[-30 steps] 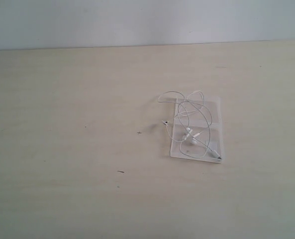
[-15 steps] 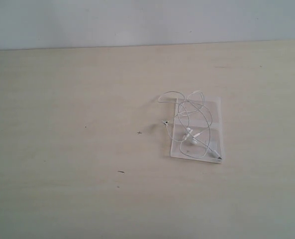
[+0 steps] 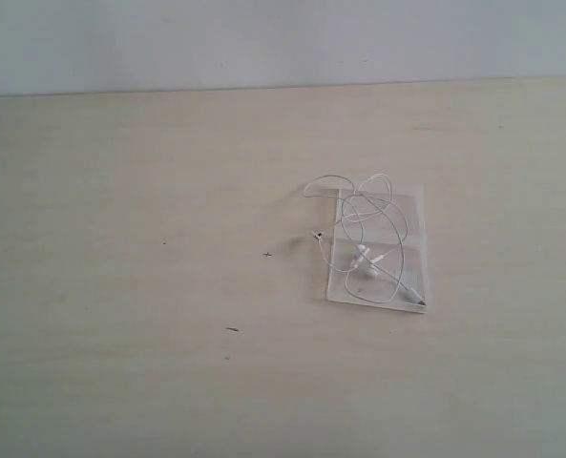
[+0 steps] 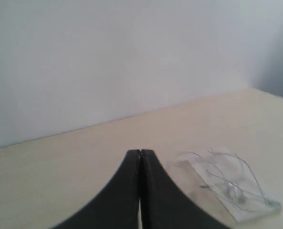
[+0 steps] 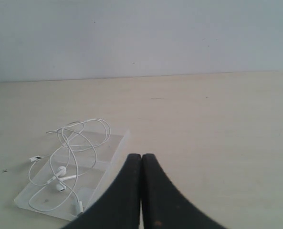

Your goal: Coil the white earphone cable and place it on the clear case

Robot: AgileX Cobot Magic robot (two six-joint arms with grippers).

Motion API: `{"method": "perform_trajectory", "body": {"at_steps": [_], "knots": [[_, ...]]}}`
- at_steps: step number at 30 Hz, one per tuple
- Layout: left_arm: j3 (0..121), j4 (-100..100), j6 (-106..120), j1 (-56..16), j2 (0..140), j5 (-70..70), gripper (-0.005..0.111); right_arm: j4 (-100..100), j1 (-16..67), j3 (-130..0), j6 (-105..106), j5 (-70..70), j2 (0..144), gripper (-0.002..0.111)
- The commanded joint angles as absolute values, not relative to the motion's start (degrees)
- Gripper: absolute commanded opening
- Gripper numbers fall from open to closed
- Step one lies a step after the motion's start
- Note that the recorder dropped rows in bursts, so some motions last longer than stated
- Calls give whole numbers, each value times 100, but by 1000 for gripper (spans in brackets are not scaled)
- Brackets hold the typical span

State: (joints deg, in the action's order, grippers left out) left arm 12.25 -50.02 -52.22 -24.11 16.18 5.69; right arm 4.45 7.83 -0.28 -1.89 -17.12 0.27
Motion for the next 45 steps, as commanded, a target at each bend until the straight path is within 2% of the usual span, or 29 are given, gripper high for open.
{"method": "perform_trajectory", "body": {"at_steps": [1,5,9,20,26,30,45], "knots": [[972,-4967,-6256,-931,822,456,0,420,751,0,-172,-1631,0,0],[792,-4967,-6690,-41,327,456,0,420,751,0,-172,-1631,0,0],[752,-4967,-6823,289,224,456,0,420,751,0,-172,-1631,0,0],[656,-4624,-6454,287,208,467,0,420,751,0,-172,-1631,0,0],[534,-1407,-2678,287,0,974,0,420,751,0,-172,-1631,0,0],[454,-275,-1270,287,0,1090,0,420,751,0,-172,-1631,0,0],[0,-232,-1079,344,0,1351,0,420,751,0,-172,-1631,0,0]]}}
